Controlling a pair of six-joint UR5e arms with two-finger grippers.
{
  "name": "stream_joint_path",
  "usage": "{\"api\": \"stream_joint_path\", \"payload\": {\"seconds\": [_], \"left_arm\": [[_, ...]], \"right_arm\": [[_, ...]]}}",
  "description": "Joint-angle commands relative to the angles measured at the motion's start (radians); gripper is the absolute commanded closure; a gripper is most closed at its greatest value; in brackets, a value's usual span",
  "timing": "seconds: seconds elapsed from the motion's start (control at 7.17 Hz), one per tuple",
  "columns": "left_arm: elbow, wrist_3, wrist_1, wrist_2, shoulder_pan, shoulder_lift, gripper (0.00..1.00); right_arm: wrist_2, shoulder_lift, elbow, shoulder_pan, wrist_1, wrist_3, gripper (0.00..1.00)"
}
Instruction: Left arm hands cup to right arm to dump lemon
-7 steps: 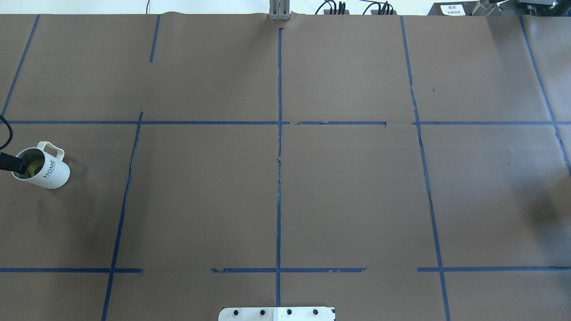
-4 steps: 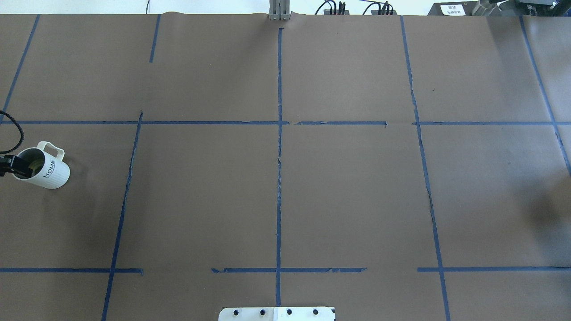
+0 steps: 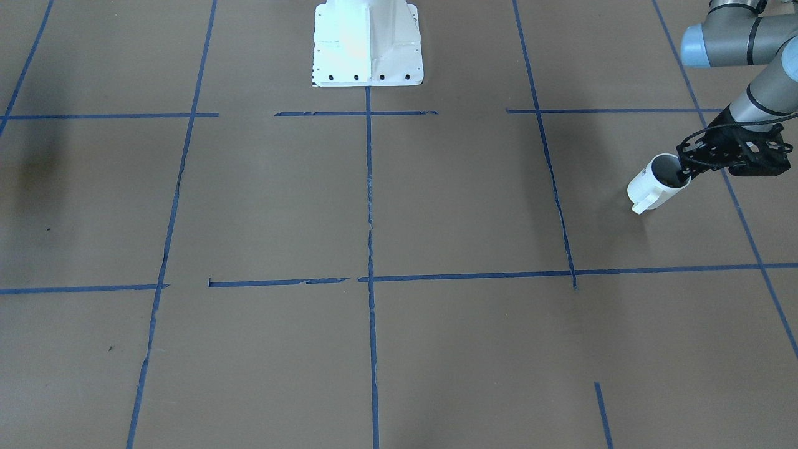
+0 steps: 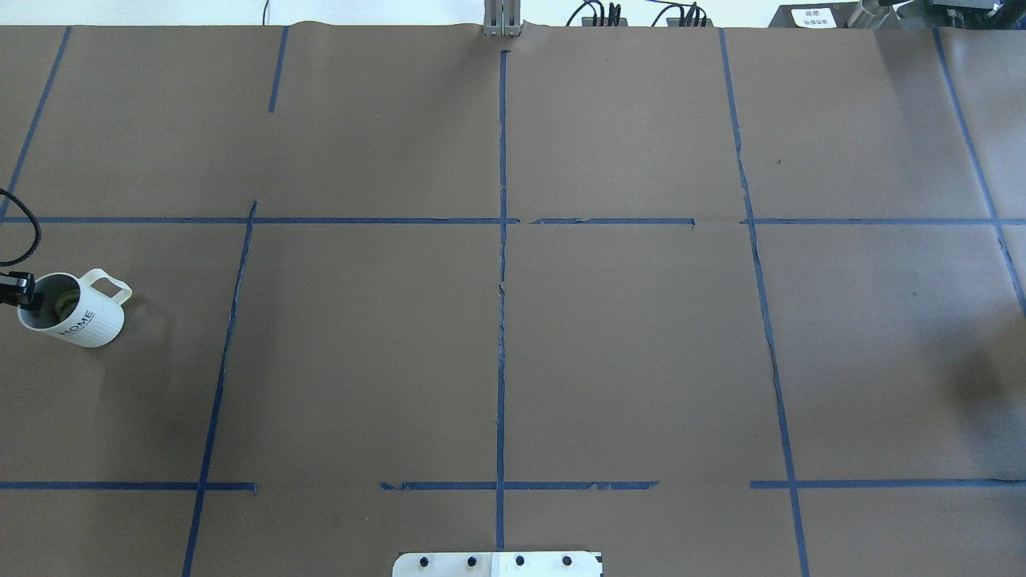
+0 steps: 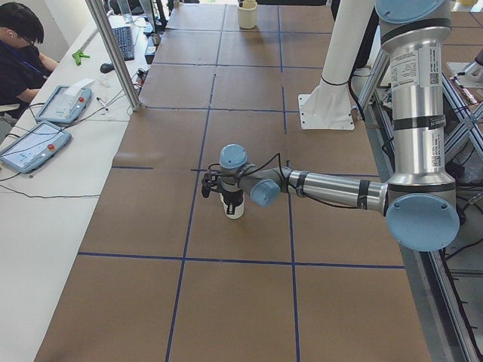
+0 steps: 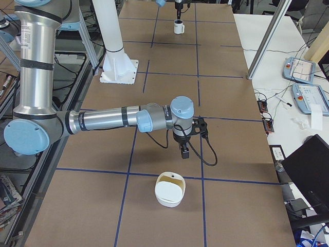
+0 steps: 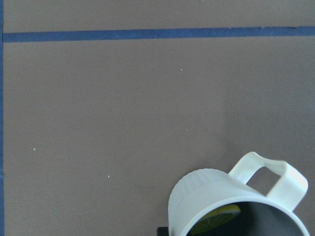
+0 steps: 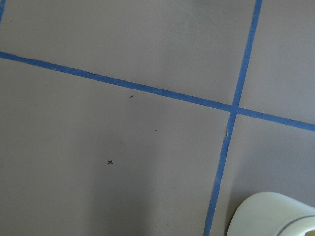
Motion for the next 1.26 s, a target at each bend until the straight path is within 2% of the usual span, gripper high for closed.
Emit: {"api": "stream_joint_path", "payload": {"seconds": [0.0, 0.28, 0.42, 0.56, 0.7, 0.84, 0.98, 1.12], "left_arm": [[-0.006, -0.001, 0.004, -0.001, -0.047, -0.002, 0.94], [-0.016, -0.07, 0.098, -0.002, -0.085, -0.059, 0.99], [-0.035, -0.175, 0.142, -0.002, -0.087, -0.089, 1.0], [-0.049, -0.369, 0.151, -0.005, -0.085, -0.118, 1.0], [-0.054, -0.599, 0.151, -0.011, -0.082, -0.17, 1.0], [-0.048, -0.809, 0.153, -0.077, -0.075, -0.224, 1.0], [-0.049, -0.954, 0.153, -0.14, -0.074, -0.271, 1.0], [-0.051, -1.098, 0.151, -0.157, -0.055, -0.319, 1.0]], "right_arm": [[0.0, 0.0, 0.001, 0.0, 0.0, 0.006, 0.0], [0.0, 0.014, 0.034, -0.005, 0.003, -0.001, 0.0], [0.0, 0.047, 0.055, -0.015, 0.003, -0.003, 0.0], [-0.001, 0.084, 0.076, -0.05, 0.015, -0.005, 0.0], [-0.003, 0.11, 0.066, -0.105, 0.114, 0.008, 0.0], [-0.004, 0.123, 0.052, -0.161, 0.191, 0.011, 0.01], [-0.003, 0.155, 0.026, -0.198, 0.271, 0.014, 0.01], [-0.013, 0.172, 0.015, -0.257, 0.346, 0.012, 0.03]]}}
